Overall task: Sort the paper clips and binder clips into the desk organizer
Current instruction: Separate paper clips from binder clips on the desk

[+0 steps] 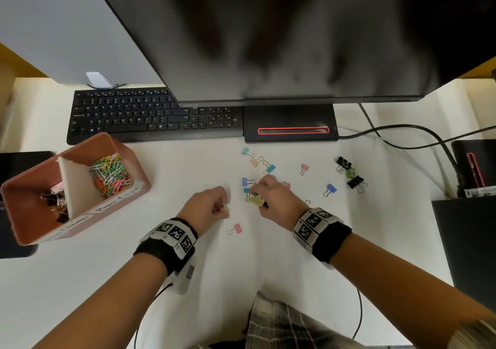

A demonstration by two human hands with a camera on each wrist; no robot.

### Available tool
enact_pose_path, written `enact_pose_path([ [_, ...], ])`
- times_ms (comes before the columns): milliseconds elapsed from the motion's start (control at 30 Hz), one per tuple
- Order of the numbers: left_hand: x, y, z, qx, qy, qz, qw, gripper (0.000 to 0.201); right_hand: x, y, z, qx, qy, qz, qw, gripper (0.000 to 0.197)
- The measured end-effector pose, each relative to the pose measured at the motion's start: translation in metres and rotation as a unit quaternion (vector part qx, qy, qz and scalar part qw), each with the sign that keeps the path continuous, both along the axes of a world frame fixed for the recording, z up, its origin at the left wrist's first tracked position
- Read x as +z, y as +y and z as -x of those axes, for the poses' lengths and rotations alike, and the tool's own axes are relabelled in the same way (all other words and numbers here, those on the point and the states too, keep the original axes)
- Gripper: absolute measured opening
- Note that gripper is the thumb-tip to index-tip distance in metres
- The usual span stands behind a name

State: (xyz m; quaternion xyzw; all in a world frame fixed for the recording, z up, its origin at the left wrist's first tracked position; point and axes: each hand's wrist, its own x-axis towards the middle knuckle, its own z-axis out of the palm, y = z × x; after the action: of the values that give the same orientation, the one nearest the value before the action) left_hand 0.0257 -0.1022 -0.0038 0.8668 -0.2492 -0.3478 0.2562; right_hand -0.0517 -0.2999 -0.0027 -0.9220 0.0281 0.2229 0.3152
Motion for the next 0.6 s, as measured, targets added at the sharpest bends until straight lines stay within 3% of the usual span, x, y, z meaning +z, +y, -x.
enact_pose_path([
  [100, 0.003, 0.001, 0.011, -0.031, 0.093, 0.057, 0.993, 0.032, 0.0, 0.001, 0.002, -0.013, -0.008, -0.006, 1.0, 0.045],
  [167, 0.0, 0.001, 0.02, -0.044, 0.114, 0.076, 0.99, 0.042, -0.001, 0.001, 0.002, -0.017, -0.002, -0.001, 1.0, 0.051],
  [233, -0.003, -0.001, 0.029, -0.061, 0.104, 0.071, 0.99, 0.043, -0.002, 0.003, -0.001, -0.02, 0.01, 0.014, 1.0, 0.053],
  [433, -0.01, -0.002, 0.045, -0.055, 0.024, 0.045, 0.997, 0.015, -0.001, 0.011, -0.007, -0.067, 0.029, 0.033, 0.997, 0.046],
  [600, -0.006, 0.0, 0.048, -0.023, -0.009, 0.026, 0.999, 0.013, 0.003, 0.017, -0.01, -0.073, 0.025, 0.035, 0.996, 0.046],
])
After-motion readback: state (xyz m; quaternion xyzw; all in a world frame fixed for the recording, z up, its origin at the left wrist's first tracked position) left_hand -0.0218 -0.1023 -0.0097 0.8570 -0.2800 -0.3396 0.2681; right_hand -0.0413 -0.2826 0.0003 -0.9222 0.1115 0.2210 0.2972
